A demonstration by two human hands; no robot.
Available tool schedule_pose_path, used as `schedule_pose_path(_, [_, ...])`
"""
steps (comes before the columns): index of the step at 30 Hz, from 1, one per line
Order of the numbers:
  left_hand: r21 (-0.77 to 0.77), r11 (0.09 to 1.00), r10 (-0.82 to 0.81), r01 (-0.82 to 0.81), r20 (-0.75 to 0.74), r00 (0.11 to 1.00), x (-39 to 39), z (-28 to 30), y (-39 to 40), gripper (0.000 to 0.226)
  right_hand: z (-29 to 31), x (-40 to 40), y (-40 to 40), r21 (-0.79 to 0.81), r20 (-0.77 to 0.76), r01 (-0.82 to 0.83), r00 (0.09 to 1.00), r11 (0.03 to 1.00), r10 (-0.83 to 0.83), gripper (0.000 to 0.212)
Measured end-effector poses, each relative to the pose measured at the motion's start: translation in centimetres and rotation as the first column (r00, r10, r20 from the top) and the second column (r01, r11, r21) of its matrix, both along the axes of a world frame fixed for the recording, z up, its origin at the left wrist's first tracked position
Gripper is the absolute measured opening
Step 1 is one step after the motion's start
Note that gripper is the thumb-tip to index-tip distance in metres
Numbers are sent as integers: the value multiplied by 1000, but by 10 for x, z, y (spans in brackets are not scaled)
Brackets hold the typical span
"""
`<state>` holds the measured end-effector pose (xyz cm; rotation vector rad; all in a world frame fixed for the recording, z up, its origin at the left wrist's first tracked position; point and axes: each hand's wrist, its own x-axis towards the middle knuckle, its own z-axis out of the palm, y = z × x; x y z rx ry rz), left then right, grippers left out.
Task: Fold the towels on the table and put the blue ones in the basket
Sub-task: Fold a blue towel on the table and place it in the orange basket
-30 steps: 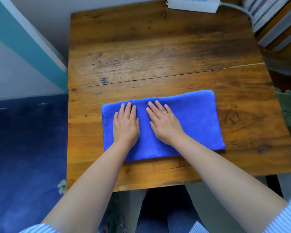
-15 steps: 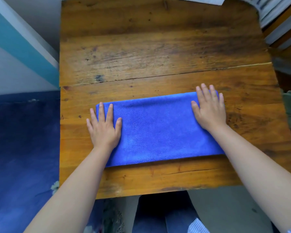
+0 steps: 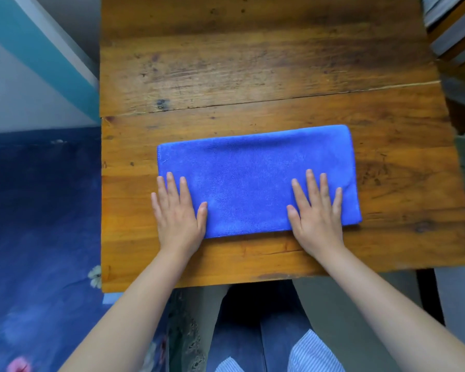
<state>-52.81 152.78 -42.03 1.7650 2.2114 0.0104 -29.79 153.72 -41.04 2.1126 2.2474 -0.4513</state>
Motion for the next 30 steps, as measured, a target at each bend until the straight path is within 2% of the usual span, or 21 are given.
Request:
schedule_pose_path(4, [-89, 994, -61, 60, -19, 998, 4, -13, -14, 67, -3, 13, -9, -56, 63, 12, 998, 998, -8, 59])
schedule_pose_path(7, [-79, 995, -55, 53, -26, 998, 3, -13, -13, 67, -3, 30, -7, -85, 57, 106, 993, 991, -101, 60])
schedule_pose_path(10, [-105, 993, -51, 46, -44, 998, 5, -9, -10, 67, 0, 44, -10, -71, 38, 246, 969, 967, -244, 48])
schedule_pose_path(14, [-66, 993, -108, 103, -79, 991, 10, 2, 0, 65, 11, 50, -17, -33, 1, 424, 906, 905, -424, 44])
schedule_pose_path(17, [-8, 975, -222, 222, -49, 974, 25, 11, 18, 61, 18, 46, -12, -93, -29, 504, 861, 859, -509, 47])
schedule_pose_path(21, [-19, 935, -355, 355, -21, 935, 56, 11, 44, 59, 24, 41, 4, -199, -102, 621, 756, 758, -646, 53])
schedule_pose_path(25, [-43, 902, -431, 430, -23, 902, 77, 4, 68, 59, 26, 46, 16, -286, -115, 679, 676, 676, -727, 33])
schedule_pose_path(28, [-62, 886, -462, 460, -35, 886, 86, 1, 81, 59, 25, 53, 18, -319, -136, 655, 684, 686, -717, 6])
schedule_pose_path(30, [-72, 885, -464, 459, -75, 883, 89, 2, 86, 59, 26, 60, 22, -328, -161, 633, 694, 701, -701, 7])
